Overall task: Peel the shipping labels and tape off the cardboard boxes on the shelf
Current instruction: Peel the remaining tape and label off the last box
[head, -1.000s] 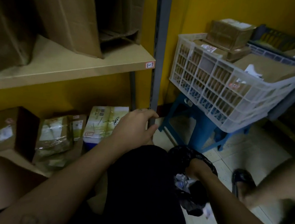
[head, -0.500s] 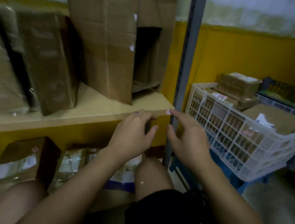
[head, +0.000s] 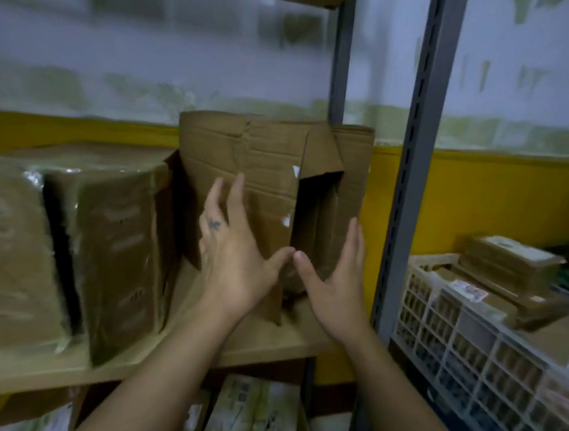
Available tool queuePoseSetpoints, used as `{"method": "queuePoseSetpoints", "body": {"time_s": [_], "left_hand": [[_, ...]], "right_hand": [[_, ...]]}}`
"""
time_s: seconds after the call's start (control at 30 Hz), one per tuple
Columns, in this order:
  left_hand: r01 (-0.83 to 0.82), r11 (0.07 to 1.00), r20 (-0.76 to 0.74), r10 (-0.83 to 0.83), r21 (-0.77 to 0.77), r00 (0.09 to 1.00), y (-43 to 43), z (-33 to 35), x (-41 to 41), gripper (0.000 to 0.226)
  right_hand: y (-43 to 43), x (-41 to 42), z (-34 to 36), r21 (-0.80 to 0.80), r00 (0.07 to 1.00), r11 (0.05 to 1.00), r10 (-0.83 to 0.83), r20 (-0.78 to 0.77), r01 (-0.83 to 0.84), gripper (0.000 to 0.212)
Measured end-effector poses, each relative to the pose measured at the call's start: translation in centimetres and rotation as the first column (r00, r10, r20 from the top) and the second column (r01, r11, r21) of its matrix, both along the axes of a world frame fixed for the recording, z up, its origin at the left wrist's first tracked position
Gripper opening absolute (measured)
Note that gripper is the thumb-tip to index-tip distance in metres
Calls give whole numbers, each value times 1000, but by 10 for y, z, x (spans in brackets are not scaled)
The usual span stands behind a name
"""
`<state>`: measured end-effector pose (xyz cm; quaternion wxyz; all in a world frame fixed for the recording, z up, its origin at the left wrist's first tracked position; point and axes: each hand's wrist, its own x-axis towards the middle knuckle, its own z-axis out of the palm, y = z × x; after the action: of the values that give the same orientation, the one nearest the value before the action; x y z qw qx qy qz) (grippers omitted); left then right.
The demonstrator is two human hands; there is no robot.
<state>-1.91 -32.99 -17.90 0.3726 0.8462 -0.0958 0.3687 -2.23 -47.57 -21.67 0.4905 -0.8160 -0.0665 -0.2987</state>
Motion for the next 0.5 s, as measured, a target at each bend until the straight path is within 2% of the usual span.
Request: {"method": "queuePoseSetpoints", "body": {"time_s": [0.1,0.17,0.27,0.33,0.43,0.5], "left_hand": [[57,996,-88,-63,-69,994,-1,-3,18,133],[106,990,-130,-117,-89,984,-1,-10,25,134],[158,982,-171,-174,-100,970,-1,-18,27,138],[168,978,-170,-188,-122,967,-3,-20,28,140],[163,978,-162,-183,-128,970,-4,-20,31,140],[132,981,-141,-152,-139,978,-1,-23,32,137]], "right_hand": [[-1,33,3,203,995,974,-92,-26,96,95],[-7,58,6,364,974,904,-193,-122,224,91],[-20,92,2,548,936,785,-116,-331,291,93],[-21,106,-11,527,928,795,-117,-353,301,85],[-18,107,-21,413,936,850,-231,-265,327,72],[-20,98,-29,409,964,880,-167,-208,241,67]]}}
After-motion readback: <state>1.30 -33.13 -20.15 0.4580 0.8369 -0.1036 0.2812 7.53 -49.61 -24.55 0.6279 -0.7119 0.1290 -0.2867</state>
